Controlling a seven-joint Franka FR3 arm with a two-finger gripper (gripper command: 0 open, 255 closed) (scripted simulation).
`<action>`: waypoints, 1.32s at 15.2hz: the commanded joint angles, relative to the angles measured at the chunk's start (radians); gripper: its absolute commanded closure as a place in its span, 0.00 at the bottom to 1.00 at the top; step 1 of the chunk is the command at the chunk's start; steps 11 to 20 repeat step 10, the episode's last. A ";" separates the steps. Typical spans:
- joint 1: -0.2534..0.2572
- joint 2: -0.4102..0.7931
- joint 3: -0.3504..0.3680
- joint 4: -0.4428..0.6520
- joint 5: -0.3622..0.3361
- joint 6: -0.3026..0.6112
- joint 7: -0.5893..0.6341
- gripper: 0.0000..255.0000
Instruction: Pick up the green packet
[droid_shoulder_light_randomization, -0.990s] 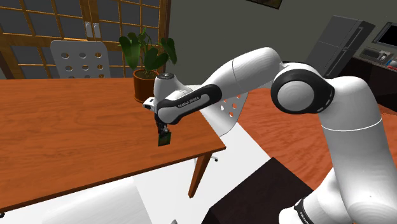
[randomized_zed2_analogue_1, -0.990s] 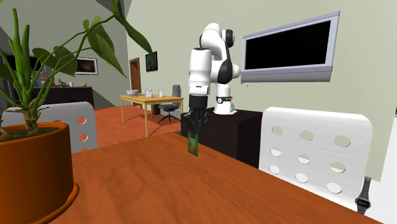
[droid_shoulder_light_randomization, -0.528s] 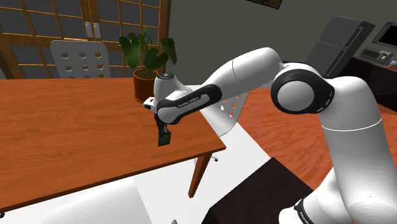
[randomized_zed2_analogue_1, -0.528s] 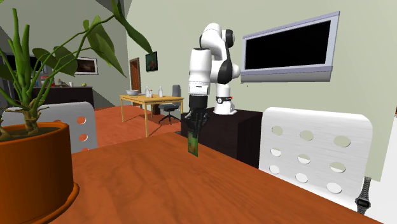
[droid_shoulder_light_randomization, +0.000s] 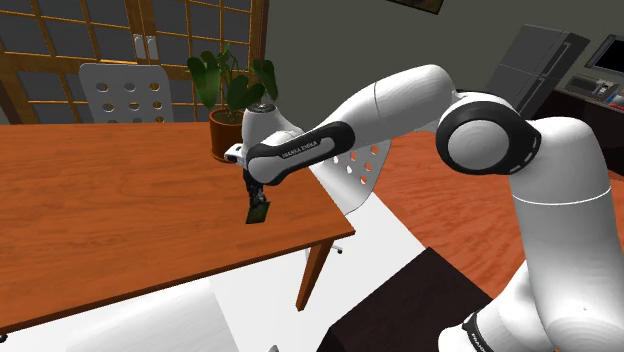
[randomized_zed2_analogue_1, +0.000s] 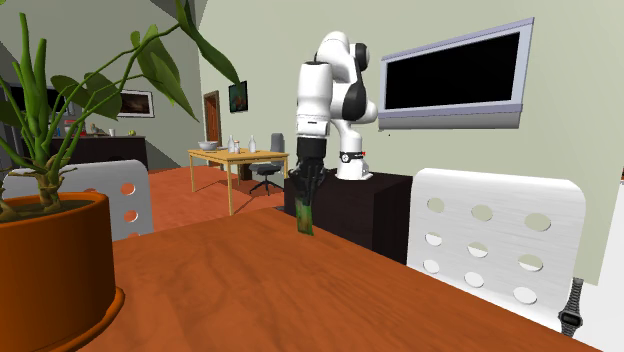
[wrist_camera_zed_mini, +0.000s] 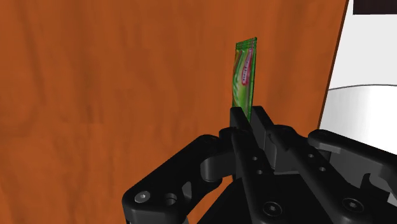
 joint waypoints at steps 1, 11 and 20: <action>-0.002 -0.020 0.002 -0.004 0.002 -0.017 -0.003 1.00; -0.005 -0.077 0.008 0.004 0.011 -0.082 -0.010 1.00; -0.005 -0.077 0.008 0.004 0.011 -0.082 -0.010 1.00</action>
